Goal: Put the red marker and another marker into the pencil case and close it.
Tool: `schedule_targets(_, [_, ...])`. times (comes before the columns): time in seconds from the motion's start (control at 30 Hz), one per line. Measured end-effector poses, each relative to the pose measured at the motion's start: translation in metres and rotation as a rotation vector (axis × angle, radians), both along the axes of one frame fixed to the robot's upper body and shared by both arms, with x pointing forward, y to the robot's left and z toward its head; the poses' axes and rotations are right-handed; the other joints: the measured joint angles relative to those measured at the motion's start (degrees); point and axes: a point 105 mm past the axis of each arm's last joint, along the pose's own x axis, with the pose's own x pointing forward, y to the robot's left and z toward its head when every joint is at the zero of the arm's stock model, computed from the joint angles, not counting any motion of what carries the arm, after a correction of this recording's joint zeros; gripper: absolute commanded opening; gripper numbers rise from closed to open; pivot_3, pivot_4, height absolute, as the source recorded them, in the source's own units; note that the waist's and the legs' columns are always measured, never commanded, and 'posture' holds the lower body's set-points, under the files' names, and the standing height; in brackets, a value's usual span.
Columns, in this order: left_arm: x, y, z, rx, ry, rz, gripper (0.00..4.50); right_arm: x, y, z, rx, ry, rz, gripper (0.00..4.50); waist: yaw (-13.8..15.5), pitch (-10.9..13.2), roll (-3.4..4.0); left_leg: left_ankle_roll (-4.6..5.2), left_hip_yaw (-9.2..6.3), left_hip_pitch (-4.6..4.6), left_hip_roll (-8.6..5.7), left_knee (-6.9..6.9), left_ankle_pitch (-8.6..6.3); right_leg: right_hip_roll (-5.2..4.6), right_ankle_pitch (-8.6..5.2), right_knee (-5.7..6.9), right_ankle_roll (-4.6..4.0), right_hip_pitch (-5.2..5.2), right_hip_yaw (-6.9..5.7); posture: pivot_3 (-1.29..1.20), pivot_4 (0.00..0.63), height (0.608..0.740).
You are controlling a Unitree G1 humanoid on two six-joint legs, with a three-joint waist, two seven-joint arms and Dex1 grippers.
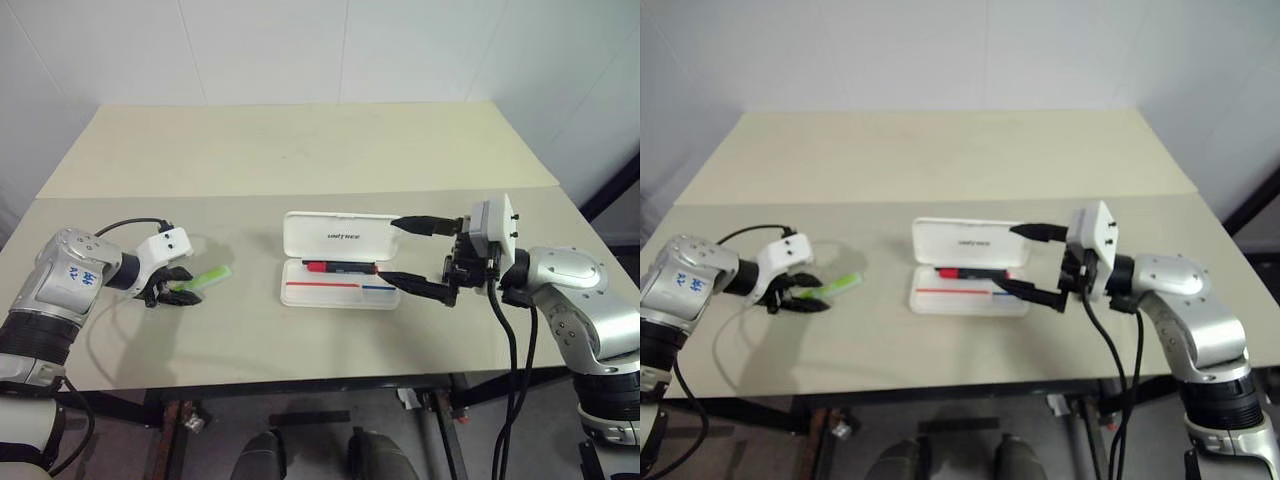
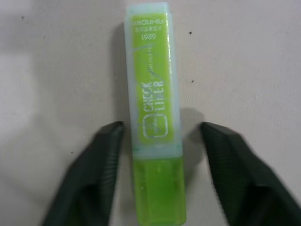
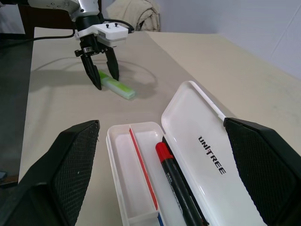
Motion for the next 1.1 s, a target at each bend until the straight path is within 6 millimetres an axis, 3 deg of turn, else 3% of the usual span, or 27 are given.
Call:
schedule_targets(0.07, [0.000,0.000,0.000,0.000,0.000,0.002,1.06,0.000,-0.001,0.001,0.005,0.000,0.002,4.50,-0.11,0.00,0.00,0.00,0.00,0.00,0.01,0.00,0.01,-0.03,0.01,0.00,-0.01,0.00,0.00,0.00,0.150,0.740])
schedule_targets(0.27, [0.000,-0.001,0.001,-0.001,0.000,-0.003,1.06,-0.001,0.000,0.001,0.004,0.002,0.009,4.50,-0.09,0.00,0.00,0.00,-0.01,-0.02,0.01,0.00,0.01,-0.08,0.02,-0.02,0.00,-0.01,-0.01,0.00,0.150,0.740])
schedule_targets(0.53, [-0.005,-0.029,0.012,-0.020,-0.013,-0.116,1.06,-0.001,0.000,0.002,0.000,-0.002,0.015,4.50,-0.13,0.02,-0.02,0.03,0.01,-0.15,-0.02,-0.08,-0.06,0.01,0.04,-0.27,0.07,-0.05,-0.01,0.00,0.150,0.740])
schedule_targets(0.8, [-0.010,-0.083,0.042,-0.070,-0.069,-0.324,1.06,0.000,-0.003,0.001,-0.014,-0.002,0.001,4.50,-0.15,0.02,-0.04,0.02,0.11,-0.15,-0.03,-0.05,-0.07,0.27,0.04,-0.27,0.09,-0.03,0.01,0.00,0.150,0.740])
schedule_targets(1.1, [-0.013,-0.148,0.046,-0.156,-0.065,-0.532,1.06,-0.001,-0.015,-0.011,-0.033,0.027,-0.054,4.50,-0.07,0.03,-0.05,0.02,0.10,-0.15,-0.10,0.00,-0.06,0.34,0.07,-0.26,0.16,-0.02,0.02,0.00,0.150,0.740])
